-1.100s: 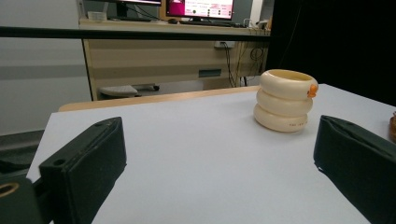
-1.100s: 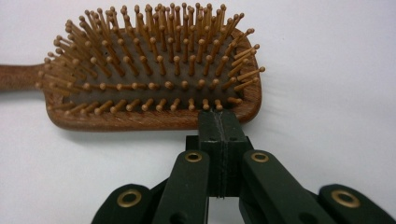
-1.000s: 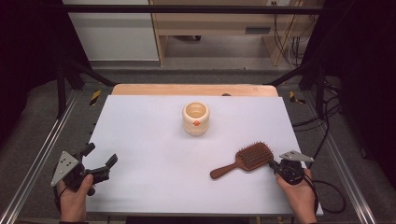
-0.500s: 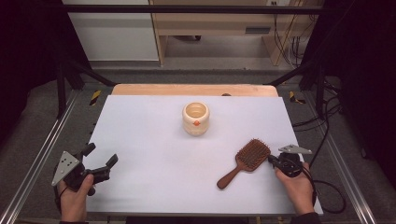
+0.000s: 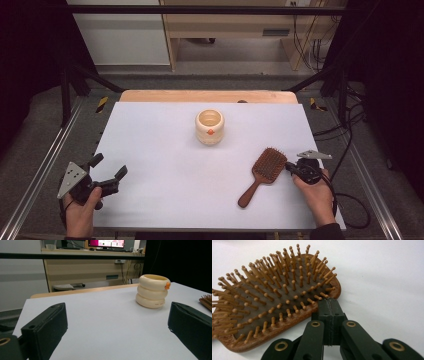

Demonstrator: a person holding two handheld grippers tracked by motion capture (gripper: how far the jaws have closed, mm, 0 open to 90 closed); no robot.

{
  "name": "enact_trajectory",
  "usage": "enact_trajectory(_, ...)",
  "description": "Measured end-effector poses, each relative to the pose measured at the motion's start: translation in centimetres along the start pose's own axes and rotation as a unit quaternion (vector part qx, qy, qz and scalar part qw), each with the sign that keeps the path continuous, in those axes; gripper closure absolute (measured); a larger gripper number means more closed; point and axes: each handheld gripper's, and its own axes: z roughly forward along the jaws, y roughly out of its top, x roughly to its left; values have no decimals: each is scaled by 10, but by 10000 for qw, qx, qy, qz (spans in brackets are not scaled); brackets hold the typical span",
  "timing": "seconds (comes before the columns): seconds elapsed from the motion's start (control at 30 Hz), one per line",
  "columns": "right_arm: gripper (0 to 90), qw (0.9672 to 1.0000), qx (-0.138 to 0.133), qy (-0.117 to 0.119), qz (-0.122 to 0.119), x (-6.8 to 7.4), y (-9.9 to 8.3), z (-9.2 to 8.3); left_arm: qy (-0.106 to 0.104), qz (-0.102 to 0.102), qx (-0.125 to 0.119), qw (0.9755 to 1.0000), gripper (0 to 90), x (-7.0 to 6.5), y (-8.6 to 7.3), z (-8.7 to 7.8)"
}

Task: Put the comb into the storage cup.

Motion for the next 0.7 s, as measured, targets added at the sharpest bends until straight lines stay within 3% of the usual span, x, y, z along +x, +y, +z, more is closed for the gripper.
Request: enact_trajectory(0.7, 900, 9998, 131, 43, -134, 1, 19, 19, -11, 36, 25, 10000, 25, 0, 0, 0)
